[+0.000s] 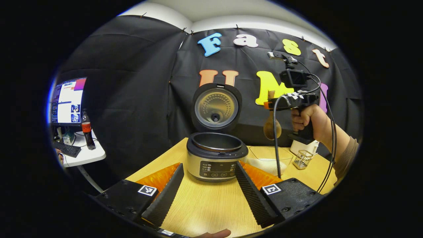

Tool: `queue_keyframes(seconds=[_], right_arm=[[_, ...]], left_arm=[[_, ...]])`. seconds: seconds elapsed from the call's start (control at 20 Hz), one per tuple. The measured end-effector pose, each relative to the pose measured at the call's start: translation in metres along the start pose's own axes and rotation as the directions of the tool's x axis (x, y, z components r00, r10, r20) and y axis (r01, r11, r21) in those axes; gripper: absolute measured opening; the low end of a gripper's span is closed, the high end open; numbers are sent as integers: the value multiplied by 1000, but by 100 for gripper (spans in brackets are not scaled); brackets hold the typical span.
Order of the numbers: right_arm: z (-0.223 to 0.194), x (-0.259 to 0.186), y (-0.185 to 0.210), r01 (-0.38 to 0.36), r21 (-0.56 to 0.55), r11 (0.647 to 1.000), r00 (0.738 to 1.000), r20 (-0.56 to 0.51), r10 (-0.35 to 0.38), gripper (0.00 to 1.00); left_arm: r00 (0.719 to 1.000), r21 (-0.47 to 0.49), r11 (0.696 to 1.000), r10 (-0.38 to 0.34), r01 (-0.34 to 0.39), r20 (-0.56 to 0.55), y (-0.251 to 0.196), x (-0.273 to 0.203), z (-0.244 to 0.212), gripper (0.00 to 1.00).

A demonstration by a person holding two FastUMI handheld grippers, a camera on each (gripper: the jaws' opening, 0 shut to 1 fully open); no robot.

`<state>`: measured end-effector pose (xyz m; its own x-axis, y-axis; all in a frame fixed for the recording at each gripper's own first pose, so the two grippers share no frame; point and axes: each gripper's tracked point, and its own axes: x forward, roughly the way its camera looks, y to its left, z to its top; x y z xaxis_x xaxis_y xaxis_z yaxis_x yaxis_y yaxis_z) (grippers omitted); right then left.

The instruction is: Close the left gripper, press the button to open the rice cooker; take a wooden spoon from the chopstick holder with the right hand, scoop a spoonful of rice and pour it into the rice cooker, then put the wooden spoon back into the chopstick holder.

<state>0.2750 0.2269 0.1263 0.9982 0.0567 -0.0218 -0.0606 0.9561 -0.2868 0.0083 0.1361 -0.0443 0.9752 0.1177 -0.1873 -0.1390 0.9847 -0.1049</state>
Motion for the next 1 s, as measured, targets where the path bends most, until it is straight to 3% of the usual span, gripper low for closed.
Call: queue_keyframes(seconds=[0.25, 0.55, 0.75, 1.0], right_arm=[[-44, 1, -96, 118, 54, 992, 991, -68, -114, 7], [-89, 4, -213, 275, 126, 953, 957, -126, -260, 7], [-122, 7, -253, 329, 90, 940, 938, -148, -314, 8], [-146, 12, -262, 316, 154, 936, 936, -212, -281, 8]], left_arm=[[998, 22, 998, -60, 60, -1, -35, 1, -4, 99], [996, 81, 993, -90, 90, -9, -59, 3, -10, 99], [996, 58, 994, -88, 90, -31, -60, 7, -17, 99], [992, 32, 993, -112, 114, -50, -64, 8, -22, 99]])
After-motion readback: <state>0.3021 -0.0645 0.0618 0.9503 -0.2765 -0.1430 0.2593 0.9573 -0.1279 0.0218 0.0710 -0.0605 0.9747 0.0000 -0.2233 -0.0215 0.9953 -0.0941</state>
